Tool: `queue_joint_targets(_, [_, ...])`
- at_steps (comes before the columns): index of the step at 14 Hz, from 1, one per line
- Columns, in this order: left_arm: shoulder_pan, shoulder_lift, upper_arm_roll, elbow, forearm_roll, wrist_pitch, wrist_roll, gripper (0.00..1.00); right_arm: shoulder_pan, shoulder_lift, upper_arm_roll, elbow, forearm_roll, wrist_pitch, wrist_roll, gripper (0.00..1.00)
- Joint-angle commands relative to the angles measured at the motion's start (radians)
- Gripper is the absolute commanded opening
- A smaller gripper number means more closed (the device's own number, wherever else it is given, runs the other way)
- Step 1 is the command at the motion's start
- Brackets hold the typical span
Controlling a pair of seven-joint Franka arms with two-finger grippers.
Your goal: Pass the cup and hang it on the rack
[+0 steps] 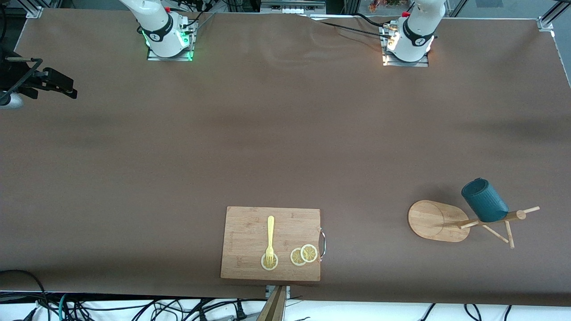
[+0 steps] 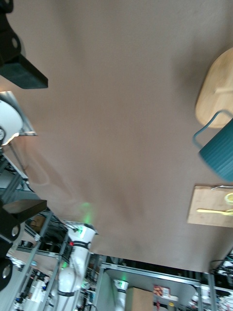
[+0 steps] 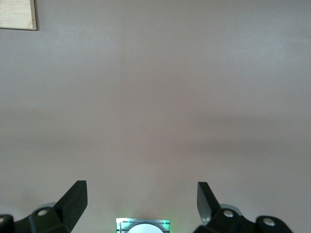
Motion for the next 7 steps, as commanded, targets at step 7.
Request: queue_joint_targets(7, [-0.331,-0.434,0.004,-0.307,0.275,0.074,-0.259,1.0,-0.011,-0.003,0.01,0.014,0.005,-0.018,0.003,1.0])
